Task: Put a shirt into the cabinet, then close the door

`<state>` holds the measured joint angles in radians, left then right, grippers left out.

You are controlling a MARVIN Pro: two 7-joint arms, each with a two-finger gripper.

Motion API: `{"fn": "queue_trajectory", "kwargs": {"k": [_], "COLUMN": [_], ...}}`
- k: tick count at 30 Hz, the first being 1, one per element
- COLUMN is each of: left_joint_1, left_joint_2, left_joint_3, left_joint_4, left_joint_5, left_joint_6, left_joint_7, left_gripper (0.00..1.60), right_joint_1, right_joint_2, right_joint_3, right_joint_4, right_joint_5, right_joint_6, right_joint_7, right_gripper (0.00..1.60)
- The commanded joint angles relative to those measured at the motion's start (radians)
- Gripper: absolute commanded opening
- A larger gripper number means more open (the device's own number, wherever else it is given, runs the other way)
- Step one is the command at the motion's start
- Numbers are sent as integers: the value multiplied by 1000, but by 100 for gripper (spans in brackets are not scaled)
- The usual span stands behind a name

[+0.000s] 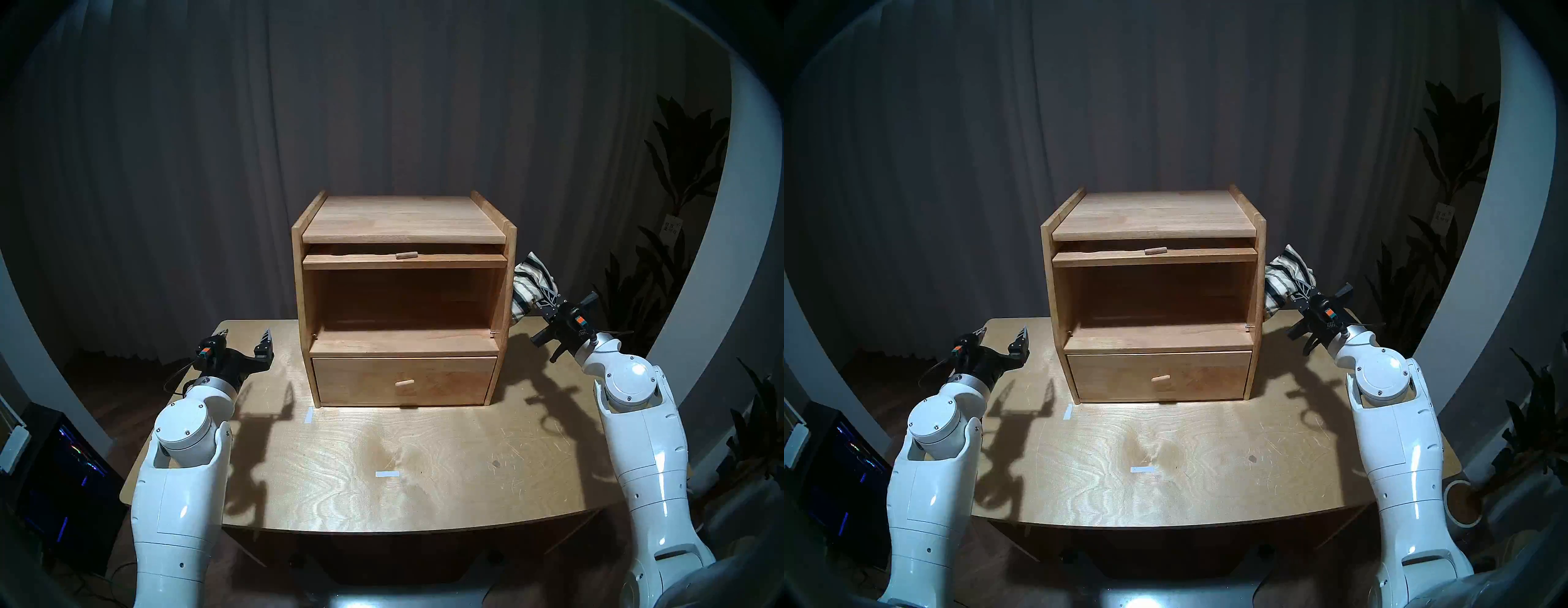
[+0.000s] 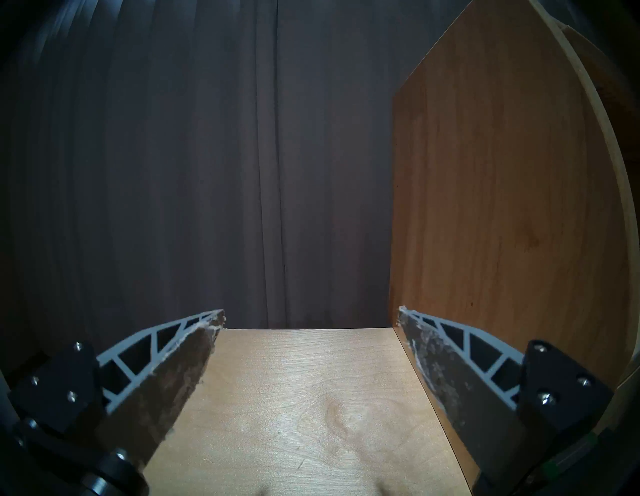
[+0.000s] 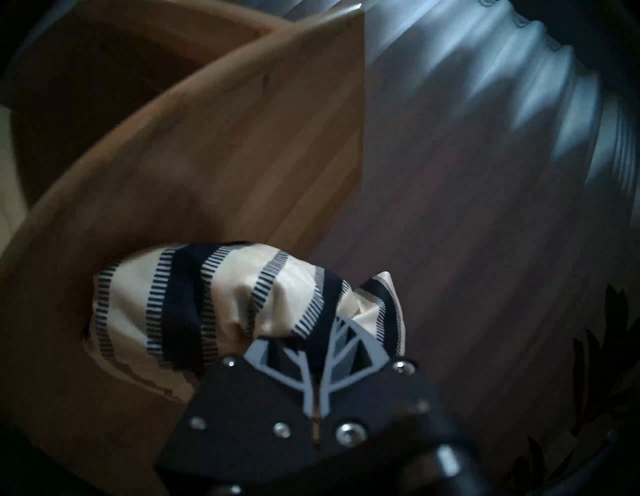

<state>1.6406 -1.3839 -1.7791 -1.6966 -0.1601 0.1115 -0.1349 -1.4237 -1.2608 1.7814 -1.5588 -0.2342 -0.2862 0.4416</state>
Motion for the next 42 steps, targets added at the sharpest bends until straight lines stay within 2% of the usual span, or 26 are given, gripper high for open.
{"fn": "queue_trajectory", "kwargs": {"k": [1, 12, 23, 25, 26, 27, 37, 42], "left_joint_1": [-12, -12, -13, -14, -14, -14, -16, -18], "left_joint_2": [1, 1, 1, 1, 1, 1, 2, 2], "left_joint_3": [2, 3, 3, 3, 3, 3, 4, 5], "left_joint_4": [-13, -6, 0, 1, 1, 1, 2, -1], "left_joint_5": [-1, -1, -1, -1, -1, -1, -1, -1], "left_joint_6": [-4, -4, -5, -5, -5, -5, -6, -6], "left_joint_7": [-2, 3, 7, 8, 8, 8, 10, 10], "left_gripper": [160, 160, 160, 160, 160, 160, 160, 160], "right_joint_1": [-19, -61, -133, -145, -157, -161, -266, -355], "right_joint_2": [-19, -40, -77, -84, -90, -92, -142, -178], "right_joint_3": [45, 93, 108, 106, 106, 105, 84, 53], "right_joint_4": [-111, -242, -377, -379, -414, -399, -534, -594], "right_joint_5": [65, 136, 199, 210, 217, 222, 287, 329], "right_joint_6": [-67, -143, -207, -218, -224, -229, -282, -304], "right_joint_7": [-20, -31, -33, -33, -33, -32, -29, -29], "right_gripper": [0, 0, 0, 0, 0, 0, 0, 0]}}
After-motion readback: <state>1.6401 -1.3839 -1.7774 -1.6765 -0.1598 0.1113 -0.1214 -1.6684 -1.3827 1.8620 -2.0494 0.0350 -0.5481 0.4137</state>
